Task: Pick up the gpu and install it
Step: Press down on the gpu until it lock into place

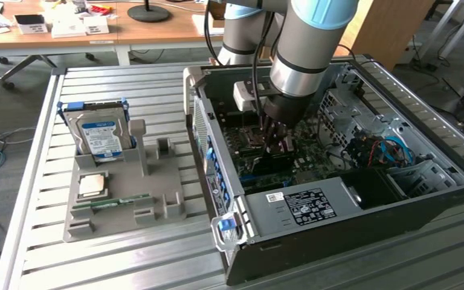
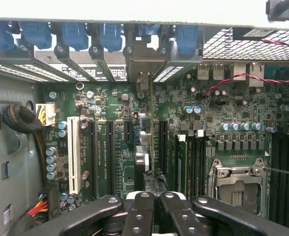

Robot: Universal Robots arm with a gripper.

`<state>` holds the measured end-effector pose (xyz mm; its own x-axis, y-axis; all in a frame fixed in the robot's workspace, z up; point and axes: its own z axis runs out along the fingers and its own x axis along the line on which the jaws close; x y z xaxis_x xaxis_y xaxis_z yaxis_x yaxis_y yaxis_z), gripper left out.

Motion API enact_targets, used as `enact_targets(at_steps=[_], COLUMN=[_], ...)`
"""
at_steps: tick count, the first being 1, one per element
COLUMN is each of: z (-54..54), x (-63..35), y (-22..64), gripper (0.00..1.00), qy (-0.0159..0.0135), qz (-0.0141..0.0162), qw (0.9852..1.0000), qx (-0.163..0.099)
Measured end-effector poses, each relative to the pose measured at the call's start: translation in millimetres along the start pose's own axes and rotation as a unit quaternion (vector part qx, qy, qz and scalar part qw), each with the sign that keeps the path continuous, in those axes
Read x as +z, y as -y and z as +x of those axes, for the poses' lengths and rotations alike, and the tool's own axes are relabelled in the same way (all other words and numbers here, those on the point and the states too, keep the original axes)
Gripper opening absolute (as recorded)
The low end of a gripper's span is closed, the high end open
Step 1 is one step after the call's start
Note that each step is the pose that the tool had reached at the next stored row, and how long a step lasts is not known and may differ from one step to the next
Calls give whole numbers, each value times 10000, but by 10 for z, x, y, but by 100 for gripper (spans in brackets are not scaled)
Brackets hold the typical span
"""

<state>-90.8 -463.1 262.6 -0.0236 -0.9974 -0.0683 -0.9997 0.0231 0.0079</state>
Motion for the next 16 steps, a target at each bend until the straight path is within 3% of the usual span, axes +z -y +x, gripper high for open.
enact_targets(at_steps=[16], z=[5], x=[5], y=[0], gripper=[11], qy=[-2], qz=[-1], qw=[10000], qx=[0])
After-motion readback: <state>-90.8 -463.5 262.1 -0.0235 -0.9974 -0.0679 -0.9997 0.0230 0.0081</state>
